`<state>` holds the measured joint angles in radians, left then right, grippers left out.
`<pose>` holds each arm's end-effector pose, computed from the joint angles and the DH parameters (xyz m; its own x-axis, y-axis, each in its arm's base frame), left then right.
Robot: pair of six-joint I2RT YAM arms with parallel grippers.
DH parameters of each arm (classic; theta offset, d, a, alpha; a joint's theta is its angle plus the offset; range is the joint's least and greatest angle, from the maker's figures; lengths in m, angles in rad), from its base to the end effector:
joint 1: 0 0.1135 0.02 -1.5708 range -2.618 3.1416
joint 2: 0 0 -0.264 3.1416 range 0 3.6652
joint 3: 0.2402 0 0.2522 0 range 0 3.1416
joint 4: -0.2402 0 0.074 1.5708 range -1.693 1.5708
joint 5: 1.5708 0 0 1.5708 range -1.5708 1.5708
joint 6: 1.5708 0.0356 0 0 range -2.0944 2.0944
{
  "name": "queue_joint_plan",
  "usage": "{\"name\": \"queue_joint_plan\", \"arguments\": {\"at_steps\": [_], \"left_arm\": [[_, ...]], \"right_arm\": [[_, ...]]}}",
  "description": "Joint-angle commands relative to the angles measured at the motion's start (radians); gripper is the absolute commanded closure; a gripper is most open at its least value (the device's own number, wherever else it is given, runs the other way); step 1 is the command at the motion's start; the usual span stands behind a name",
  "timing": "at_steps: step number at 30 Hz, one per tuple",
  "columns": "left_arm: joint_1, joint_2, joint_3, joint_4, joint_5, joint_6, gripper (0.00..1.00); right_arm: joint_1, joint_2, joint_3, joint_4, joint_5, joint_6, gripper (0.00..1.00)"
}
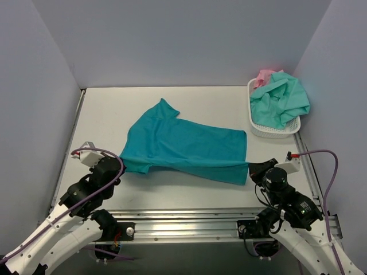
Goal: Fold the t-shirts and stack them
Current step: Fold the flattened tshirt in 1/3 of the way
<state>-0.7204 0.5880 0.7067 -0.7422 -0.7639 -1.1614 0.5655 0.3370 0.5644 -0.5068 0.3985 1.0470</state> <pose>0.1045 -0.0590 0.2903 -0.2245 -0.6844 -0.6937 -0.3809 0.7169 -0.5840 0.0907 0.0412 0.2850 -0.2714 0.7730 -0.5734 0.1121 0.6171 0.7788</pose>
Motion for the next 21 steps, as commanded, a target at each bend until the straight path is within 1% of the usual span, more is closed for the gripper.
{"name": "queue_joint_plan", "arguments": {"at_steps": [1, 4, 5, 7, 8, 13, 16, 17, 21], "left_arm": [[-0.004, 0.018, 0.046, -0.019, -0.046, 0.000, 0.98], [-0.002, 0.108, 0.069, 0.078, -0.018, 0.038, 0.98], [-0.002, 0.169, 0.080, 0.127, -0.009, 0.049, 0.98], [-0.002, 0.234, 0.102, 0.180, 0.021, 0.109, 0.98], [0.001, 0.301, 0.128, 0.222, 0.031, 0.126, 0.98], [0.009, 0.493, 0.204, 0.320, 0.077, 0.190, 0.98], [0.032, 0.552, 0.227, 0.391, 0.107, 0.218, 0.98], [0.039, 0.588, 0.232, 0.408, 0.138, 0.230, 0.98], [0.104, 0.687, 0.293, 0.438, 0.207, 0.262, 0.98]], "right_arm": [[0.007, 0.003, 0.034, -0.018, 0.046, 0.015, 1.00], [0.007, 0.045, 0.037, 0.028, 0.049, 0.016, 1.00], [0.007, 0.068, 0.035, 0.045, 0.054, 0.016, 1.00], [0.007, 0.086, 0.032, 0.062, 0.065, 0.013, 1.00], [0.008, 0.100, 0.026, 0.080, 0.066, 0.013, 1.00], [0.008, 0.146, 0.012, 0.116, 0.088, 0.018, 1.00], [0.008, 0.166, 0.002, 0.132, 0.103, 0.024, 1.00], [0.008, 0.174, -0.001, 0.142, 0.106, 0.028, 1.00], [0.008, 0.211, -0.014, 0.166, 0.123, 0.041, 1.00]]}}
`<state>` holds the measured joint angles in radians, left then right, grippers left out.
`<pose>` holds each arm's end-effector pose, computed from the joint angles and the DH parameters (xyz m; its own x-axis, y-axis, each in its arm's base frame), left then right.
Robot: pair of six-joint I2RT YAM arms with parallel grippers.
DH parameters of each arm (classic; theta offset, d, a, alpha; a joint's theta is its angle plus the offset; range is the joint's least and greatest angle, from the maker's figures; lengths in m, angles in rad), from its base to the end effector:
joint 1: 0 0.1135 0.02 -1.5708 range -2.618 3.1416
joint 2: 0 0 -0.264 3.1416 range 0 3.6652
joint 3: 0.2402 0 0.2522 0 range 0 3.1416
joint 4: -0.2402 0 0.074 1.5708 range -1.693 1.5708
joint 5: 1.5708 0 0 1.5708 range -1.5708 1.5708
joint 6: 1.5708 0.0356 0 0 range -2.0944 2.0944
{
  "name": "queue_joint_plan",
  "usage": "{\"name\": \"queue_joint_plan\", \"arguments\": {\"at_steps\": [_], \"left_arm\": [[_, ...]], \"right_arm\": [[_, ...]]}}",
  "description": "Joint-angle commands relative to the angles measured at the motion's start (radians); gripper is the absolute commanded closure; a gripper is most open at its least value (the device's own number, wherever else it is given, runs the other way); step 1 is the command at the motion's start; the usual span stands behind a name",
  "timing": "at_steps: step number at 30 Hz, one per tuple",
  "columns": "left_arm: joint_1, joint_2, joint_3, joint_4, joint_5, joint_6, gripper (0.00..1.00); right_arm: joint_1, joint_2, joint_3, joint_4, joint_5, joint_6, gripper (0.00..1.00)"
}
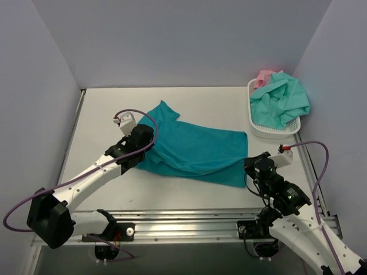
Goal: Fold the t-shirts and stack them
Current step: Fold the flattened tshirt in 1/3 of the way
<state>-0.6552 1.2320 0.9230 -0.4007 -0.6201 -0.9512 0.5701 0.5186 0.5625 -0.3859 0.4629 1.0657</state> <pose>0.2203 -0.1432 0.2781 -0.4192 -0.5134 -0.7488 -0.3356 0.8539 -0.3977 0.1201 0.0581 0.2795 -0.2493 0.7703 -0.5869 0.1848 0.6328 0.7520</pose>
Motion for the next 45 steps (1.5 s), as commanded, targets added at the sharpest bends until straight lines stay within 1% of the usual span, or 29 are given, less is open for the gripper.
{"name": "queue_joint_plan", "arguments": {"at_steps": [1, 14, 24, 34, 39, 45], "left_arm": [[0.045, 0.059, 0.086, 0.103, 0.069, 0.055, 0.98], [0.134, 0.323, 0.149, 0.183, 0.172, 0.085, 0.98], [0.175, 0.520, 0.235, 0.217, 0.214, 0.101, 0.98], [0.210, 0.650, 0.324, 0.214, 0.244, 0.115, 0.98], [0.229, 0.670, 0.346, 0.201, 0.232, 0.106, 0.98], [0.256, 0.682, 0.353, 0.186, 0.211, 0.092, 0.98]], "right_arm": [[0.002, 0.047, -0.018, 0.051, 0.062, 0.025, 1.00], [0.001, 0.221, -0.105, 0.196, 0.108, 0.086, 1.00], [-0.007, 0.368, -0.124, 0.265, 0.201, 0.117, 1.00], [-0.030, 0.513, -0.115, 0.305, 0.269, 0.157, 1.00], [-0.050, 0.590, -0.116, 0.349, 0.280, 0.169, 1.00], [-0.084, 0.731, -0.086, 0.377, 0.272, 0.181, 1.00]]}}
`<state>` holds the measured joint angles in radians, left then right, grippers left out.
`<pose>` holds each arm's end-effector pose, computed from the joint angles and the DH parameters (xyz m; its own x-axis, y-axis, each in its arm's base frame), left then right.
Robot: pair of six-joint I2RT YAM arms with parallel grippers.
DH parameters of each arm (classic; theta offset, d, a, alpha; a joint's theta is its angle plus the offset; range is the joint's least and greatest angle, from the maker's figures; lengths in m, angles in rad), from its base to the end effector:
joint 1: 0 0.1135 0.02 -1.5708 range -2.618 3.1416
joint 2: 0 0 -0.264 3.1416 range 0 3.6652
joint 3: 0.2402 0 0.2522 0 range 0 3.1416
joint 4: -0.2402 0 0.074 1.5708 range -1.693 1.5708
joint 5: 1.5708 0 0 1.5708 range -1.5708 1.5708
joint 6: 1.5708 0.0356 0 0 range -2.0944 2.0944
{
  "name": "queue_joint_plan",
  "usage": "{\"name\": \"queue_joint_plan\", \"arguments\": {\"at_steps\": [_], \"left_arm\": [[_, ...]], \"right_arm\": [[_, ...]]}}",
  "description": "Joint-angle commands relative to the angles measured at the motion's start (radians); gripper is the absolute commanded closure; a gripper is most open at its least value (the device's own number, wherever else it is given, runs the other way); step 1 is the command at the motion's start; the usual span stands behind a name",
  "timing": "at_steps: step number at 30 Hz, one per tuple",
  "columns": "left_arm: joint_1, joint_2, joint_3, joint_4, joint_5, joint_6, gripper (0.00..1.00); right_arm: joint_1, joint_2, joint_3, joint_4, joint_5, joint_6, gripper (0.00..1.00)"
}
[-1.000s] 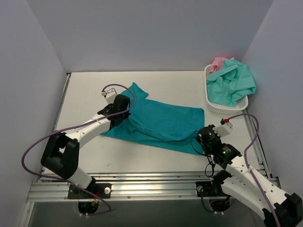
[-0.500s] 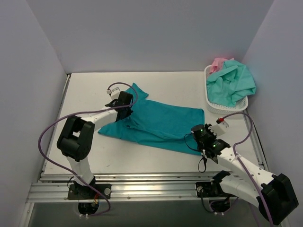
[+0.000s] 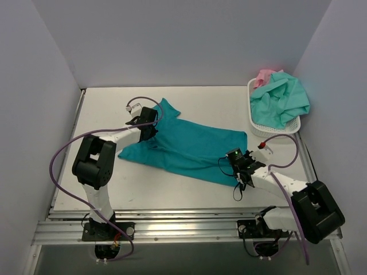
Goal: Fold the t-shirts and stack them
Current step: Fold the flattened tshirt in 1/3 of the way
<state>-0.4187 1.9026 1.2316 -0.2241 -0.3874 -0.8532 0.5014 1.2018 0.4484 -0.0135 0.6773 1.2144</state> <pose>0.3728 -0.1512 0.1743 -0.5897 -0.5011 -0.6334 -0.4315 0.8584 -0.2774 0.2017 0.0851 0.1653 -0.1925 0.7273 -0.6588 0.5776 0.6267 0.5231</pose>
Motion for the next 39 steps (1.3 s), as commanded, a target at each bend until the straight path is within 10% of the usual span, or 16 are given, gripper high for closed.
{"name": "queue_joint_plan", "arguments": {"at_steps": [1, 15, 25, 39], "left_arm": [[0.024, 0.013, 0.045, 0.008, -0.025, -0.006, 0.98], [0.098, 0.062, 0.071, 0.029, -0.007, 0.019, 0.79], [0.133, 0.043, 0.080, 0.063, 0.019, 0.037, 0.43], [0.216, -0.088, 0.247, -0.041, 0.083, 0.075, 0.15]], "right_arm": [[-0.017, 0.079, 0.038, 0.004, 0.057, 0.037, 1.00], [-0.054, 0.321, 0.130, -0.013, 0.065, 0.099, 1.00], [-0.050, 0.245, 0.153, -0.086, 0.157, 0.116, 0.28], [0.054, -0.005, 0.308, -0.359, 0.330, 0.180, 0.19]]}}
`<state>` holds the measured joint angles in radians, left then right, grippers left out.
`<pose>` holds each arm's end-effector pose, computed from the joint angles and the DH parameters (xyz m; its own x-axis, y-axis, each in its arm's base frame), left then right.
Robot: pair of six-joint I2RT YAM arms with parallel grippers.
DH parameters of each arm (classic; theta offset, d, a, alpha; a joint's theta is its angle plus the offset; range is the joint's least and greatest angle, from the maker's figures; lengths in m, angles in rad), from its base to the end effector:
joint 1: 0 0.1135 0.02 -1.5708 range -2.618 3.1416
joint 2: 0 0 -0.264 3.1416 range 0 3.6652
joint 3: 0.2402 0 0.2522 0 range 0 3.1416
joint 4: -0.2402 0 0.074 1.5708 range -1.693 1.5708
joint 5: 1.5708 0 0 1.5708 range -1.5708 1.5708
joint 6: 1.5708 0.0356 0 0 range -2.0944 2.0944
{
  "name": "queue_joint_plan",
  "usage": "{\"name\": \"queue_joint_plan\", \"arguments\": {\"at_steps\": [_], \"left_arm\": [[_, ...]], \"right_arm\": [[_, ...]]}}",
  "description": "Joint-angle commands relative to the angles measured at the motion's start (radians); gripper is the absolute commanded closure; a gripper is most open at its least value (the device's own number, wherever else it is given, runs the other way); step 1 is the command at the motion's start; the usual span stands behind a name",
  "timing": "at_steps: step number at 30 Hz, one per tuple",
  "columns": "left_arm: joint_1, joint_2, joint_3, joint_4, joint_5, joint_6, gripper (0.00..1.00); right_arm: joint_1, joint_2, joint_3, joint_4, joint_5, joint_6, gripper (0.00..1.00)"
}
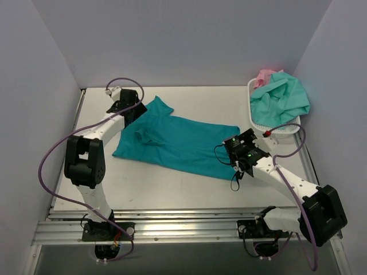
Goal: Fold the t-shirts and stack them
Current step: Fold the flattened tshirt in 1/3 of the way, then grap the side of the flattened tshirt furthest away from the robot with both arms
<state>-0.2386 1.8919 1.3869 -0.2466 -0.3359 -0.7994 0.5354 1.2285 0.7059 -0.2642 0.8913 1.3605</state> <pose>0.4161 -0.0891 0.2245 -0.4547 -0.5860 -0.6707 -0.4832 0.7949 -0.3669 0.2220 0.0995 0.2237 0.0214 0.7272 -0.6861 0.6273 0.5246 0.5756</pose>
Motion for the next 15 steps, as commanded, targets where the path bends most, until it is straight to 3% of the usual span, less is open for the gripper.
{"name": "queue_joint_plan", "arguments": {"at_steps": [1, 8, 15], "left_arm": [[0.045, -0.076, 0.134, -0.026, 0.041, 0.028, 0.15], [0.105, 0.092, 0.363, -0.014, 0.121, 0.054, 0.15], [0.196, 0.423, 0.682, -0.037, 0.415, 0.037, 0.18]], "right_arm": [[0.020, -0.035, 0.073, -0.103, 0.115, 0.019, 0.19], [0.018, -0.018, 0.113, 0.111, 0.087, -0.133, 0.19], [-0.009, 0.028, 0.109, 0.293, 0.035, -0.245, 0.19]]}}
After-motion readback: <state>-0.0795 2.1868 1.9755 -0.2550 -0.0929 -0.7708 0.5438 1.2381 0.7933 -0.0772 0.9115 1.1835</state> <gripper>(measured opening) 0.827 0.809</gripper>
